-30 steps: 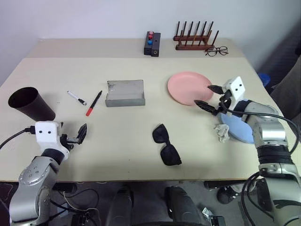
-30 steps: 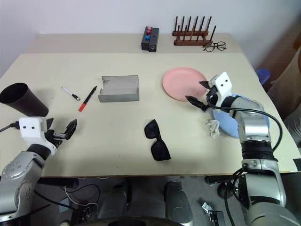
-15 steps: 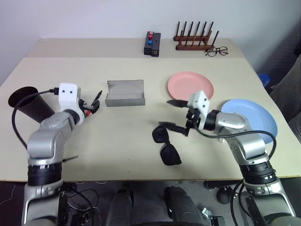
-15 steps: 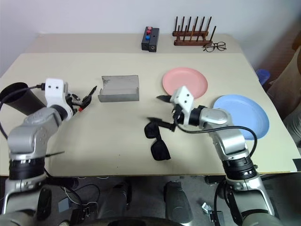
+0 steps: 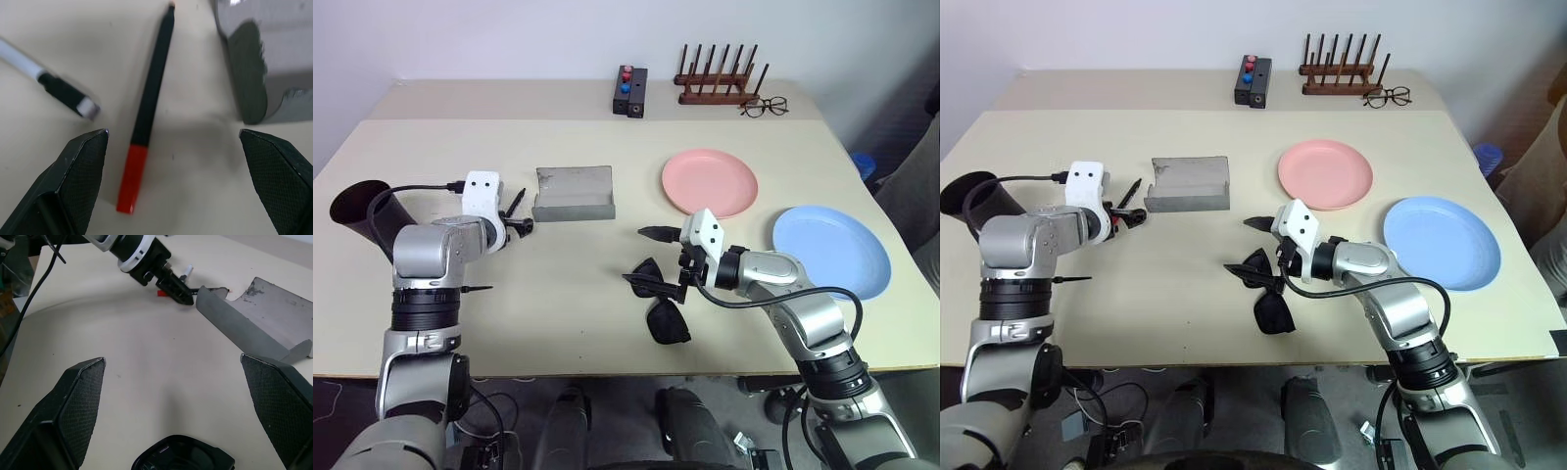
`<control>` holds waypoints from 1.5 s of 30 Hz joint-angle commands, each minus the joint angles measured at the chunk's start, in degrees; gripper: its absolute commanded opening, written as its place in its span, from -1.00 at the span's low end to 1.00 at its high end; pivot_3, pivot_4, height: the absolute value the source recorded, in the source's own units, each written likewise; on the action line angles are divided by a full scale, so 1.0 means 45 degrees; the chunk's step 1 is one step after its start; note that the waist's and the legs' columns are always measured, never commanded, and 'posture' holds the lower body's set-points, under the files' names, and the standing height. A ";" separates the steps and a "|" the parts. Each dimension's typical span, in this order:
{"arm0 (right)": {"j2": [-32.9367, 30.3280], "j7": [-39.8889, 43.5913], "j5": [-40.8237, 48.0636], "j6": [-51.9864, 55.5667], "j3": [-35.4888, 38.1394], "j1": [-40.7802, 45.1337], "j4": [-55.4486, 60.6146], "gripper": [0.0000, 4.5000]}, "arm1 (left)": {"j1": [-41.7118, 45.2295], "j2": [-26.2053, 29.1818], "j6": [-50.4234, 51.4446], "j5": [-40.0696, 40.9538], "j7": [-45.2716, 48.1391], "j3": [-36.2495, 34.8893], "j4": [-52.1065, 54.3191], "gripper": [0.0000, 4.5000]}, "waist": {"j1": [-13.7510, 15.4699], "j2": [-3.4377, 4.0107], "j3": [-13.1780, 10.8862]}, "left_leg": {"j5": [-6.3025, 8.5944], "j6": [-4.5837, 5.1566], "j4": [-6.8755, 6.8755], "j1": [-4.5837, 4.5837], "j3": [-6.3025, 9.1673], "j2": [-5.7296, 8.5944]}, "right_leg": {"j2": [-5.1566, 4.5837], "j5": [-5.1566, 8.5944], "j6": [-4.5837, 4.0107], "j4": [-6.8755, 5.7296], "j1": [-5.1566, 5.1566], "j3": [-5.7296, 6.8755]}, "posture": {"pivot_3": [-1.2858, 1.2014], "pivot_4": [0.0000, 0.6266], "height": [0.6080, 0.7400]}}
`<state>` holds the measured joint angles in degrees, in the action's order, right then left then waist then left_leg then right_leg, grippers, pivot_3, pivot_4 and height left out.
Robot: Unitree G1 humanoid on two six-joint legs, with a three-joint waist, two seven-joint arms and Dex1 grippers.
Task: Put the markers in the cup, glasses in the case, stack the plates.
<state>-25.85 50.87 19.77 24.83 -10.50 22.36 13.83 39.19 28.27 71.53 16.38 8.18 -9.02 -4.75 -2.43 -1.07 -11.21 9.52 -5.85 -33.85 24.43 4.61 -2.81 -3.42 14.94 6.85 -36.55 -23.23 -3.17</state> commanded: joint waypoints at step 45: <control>0.0455 -0.0516 -0.0168 -0.0652 -0.0025 0.0840 -0.0104 1.00 | 0.1742 -0.0685 -0.4692 -0.1340 0.0135 -0.1001 -0.2286 -0.98 | 0.0052 -0.0007 -0.0003 | -0.0007 -0.0012 -0.0017 -0.0005 0.0009 0.0006 | -0.0004 0.0009 0.0021 -0.0081 -0.0019 0.0007 | 0.03 -0.52 1.00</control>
<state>-24.20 48.69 18.88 23.12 -11.07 25.15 12.92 46.65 24.42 56.54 11.18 9.38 -12.46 -19.53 -2.20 -1.10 -11.22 9.49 -5.90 -33.92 24.41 4.65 -2.78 -3.44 14.98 6.94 -36.93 -23.33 -3.14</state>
